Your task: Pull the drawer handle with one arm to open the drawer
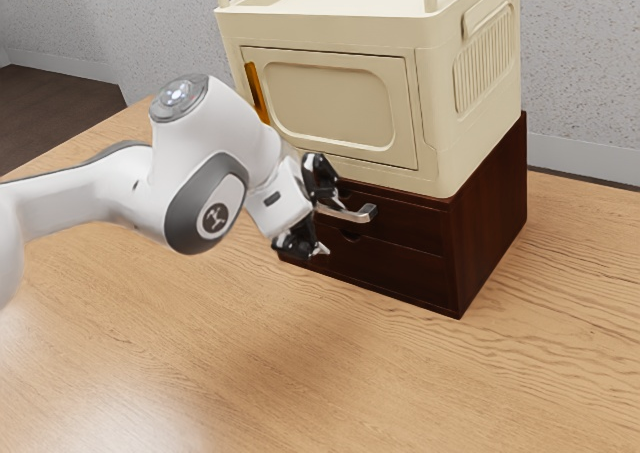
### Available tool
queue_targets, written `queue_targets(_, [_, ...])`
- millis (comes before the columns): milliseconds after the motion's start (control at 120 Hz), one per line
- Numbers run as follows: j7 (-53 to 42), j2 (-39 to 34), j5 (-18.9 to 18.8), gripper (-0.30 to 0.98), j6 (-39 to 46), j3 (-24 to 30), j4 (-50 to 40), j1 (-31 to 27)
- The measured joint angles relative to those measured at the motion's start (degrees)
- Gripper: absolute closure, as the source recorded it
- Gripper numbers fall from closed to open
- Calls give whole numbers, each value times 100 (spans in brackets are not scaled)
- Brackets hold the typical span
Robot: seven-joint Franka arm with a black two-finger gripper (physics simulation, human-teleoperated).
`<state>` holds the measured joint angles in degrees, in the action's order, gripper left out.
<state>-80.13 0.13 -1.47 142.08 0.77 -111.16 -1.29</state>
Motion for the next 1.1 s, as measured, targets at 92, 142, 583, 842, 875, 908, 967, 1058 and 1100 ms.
queue_targets(92, [25, -30, 5, 34, -5, -3, -30, -1])
queue_targets(142, [40, -108, 6, 39, -9, -13, -92, 9])
queue_targets(583, [164, -1008, 12, 52, -33, 27, -940, -4])
queue_targets(842, [235, -1577, 10, 52, -35, 31, -1530, -1])
queue_targets(875, [244, -1630, 9, 52, -37, 30, -1580, -2])
queue_targets(908, [253, -1687, 8, 52, -38, 29, -1639, -1])
queue_targets(967, [268, -1788, 3, 52, -35, 29, -1754, -1])
queue_targets(1058, [288, -1954, 4, 52, -39, 29, -1901, -2])
queue_targets(1100, [298, -2028, 2, 52, -38, 28, -1979, -1])
